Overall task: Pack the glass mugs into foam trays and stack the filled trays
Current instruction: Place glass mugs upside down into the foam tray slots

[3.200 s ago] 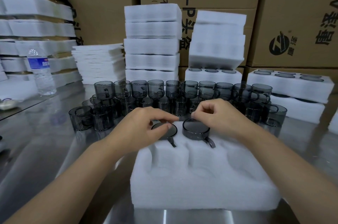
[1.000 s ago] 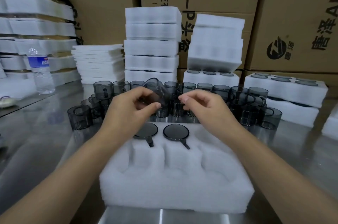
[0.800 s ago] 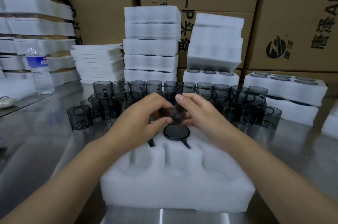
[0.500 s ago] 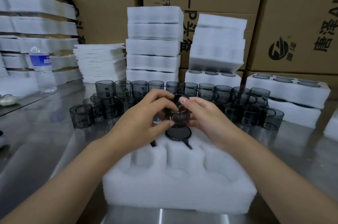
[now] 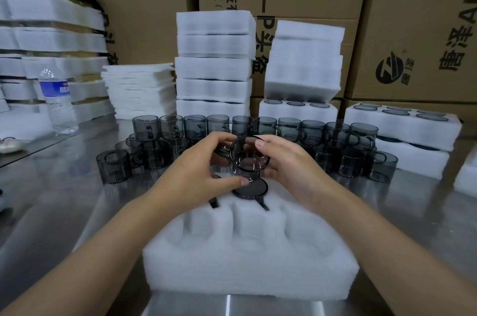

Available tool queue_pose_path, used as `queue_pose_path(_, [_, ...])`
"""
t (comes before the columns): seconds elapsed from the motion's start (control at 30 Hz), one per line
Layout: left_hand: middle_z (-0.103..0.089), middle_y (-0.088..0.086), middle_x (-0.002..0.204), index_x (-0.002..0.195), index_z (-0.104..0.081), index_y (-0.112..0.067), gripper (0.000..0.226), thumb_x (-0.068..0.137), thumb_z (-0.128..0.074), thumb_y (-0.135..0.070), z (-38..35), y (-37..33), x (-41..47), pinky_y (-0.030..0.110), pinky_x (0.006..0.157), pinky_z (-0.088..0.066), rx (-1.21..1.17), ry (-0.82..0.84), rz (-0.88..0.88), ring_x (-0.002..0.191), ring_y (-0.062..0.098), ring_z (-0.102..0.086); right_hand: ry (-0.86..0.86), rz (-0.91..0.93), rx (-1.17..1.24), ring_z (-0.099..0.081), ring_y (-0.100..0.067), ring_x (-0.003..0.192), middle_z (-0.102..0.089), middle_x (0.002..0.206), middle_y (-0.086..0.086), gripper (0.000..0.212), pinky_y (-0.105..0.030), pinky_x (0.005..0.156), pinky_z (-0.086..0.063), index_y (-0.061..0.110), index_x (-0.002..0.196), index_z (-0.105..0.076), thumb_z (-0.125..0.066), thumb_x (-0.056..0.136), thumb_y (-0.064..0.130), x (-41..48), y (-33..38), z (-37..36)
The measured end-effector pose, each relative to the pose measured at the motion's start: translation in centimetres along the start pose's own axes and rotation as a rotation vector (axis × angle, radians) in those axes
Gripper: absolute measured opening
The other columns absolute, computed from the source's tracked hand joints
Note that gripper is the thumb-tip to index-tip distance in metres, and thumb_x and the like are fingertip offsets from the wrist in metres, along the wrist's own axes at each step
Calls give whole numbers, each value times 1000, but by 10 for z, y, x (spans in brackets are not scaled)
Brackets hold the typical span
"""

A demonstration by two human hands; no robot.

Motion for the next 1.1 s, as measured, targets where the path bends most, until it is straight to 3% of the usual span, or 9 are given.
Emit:
queue_pose_path(0.1, [-57, -36, 96, 94, -43, -50, 50, 57, -77, -52, 1, 0, -1, 6, 61, -42, -1, -10, 6, 73, -12, -57, 26, 11, -22, -65, -15, 85, -71, 94, -1, 16, -18, 64, -49, 18, 96, -69, -53, 94, 16, -1, 1, -1])
queue_pose_path(0.23, [-59, -29, 90, 90, -42, -43, 51, 56, -79, -50, 1, 4, -1, 10, 57, -40, 7, -14, 28, 58, -8, -53, 47, 19, -25, -65, -14, 86, -70, 96, -4, 16, -19, 66, -49, 15, 103, -67, -58, 90, 15, 1, 0, 1])
queue_pose_path(0.37, [-57, -32, 97, 101, -41, -47, 59, 58, -81, -49, 0, 5, 0, 8, 61, -39, 39, -4, 37, 67, -13, -55, 57, 25, -21, -65, -12, 86, -69, 97, 1, 33, -19, 68, -48, 20, 101, -67, -60, 69, 20, 1, 0, 1])
queue_pose_path(0.53, [-59, -31, 100, 114, -41, -50, 70, 56, -80, -50, -1, 6, -1, 13, 79, -44, 55, 16, 32, 93, -13, -55, 35, 23, 11, -61, -12, 79, -63, 98, -3, 31, -18, 63, -48, 16, 95, -63, -59, 64, 15, 2, -2, 2])
queue_pose_path(0.63, [-58, -33, 99, 111, -42, -48, 66, 56, -79, -50, -1, 6, 0, 9, 77, -44, 48, 17, 28, 91, -13, -56, 26, 21, 2, -59, -14, 78, -60, 91, -5, 22, -22, 67, -47, 15, 85, -58, -60, 64, 15, 3, -3, 3])
queue_pose_path(0.73, [-60, -28, 100, 113, -44, -46, 65, 61, -83, -40, -1, 4, 0, 18, 83, -48, 43, 39, 13, 92, -8, -59, 27, 27, 40, -59, -15, 75, -63, 87, -1, 16, -24, 68, -51, 14, 78, -55, -57, 62, 12, 3, -4, 3])
queue_pose_path(0.9, [-60, -16, 110, 117, -44, -49, 67, 61, -80, -40, -5, -5, -4, 24, 85, -49, 31, 125, -44, 91, 7, -61, -28, 53, 27, -67, -19, 94, -68, 109, -9, 11, -35, 80, -54, 22, 69, -62, -56, 64, 15, 4, -4, 7])
queue_pose_path(1.0, [-62, -18, 107, 119, -45, -46, 65, 63, -77, -39, -5, -9, -5, 25, 84, -49, 22, 151, -73, 89, 6, -62, -56, 72, 32, -69, -11, 84, -70, 97, -5, 15, -38, 80, -54, 28, 60, -66, -57, 64, 17, 3, -1, 8])
queue_pose_path(1.1, [-59, -25, 107, 124, -46, -42, 70, 61, -76, -51, -5, -11, -6, 25, 79, -49, 38, 184, -97, 90, 6, -60, -62, 84, 24, -67, -15, 83, -71, 92, -1, 10, -36, 79, -55, 26, 59, -67, -61, 65, 20, 2, 0, 9])
Point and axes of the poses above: each hand's wrist, its own x-axis towards the middle knuckle, its own z-axis out of the back of the hand, y = z × x, the point moved 5 cm from there along x, towards the middle knuckle
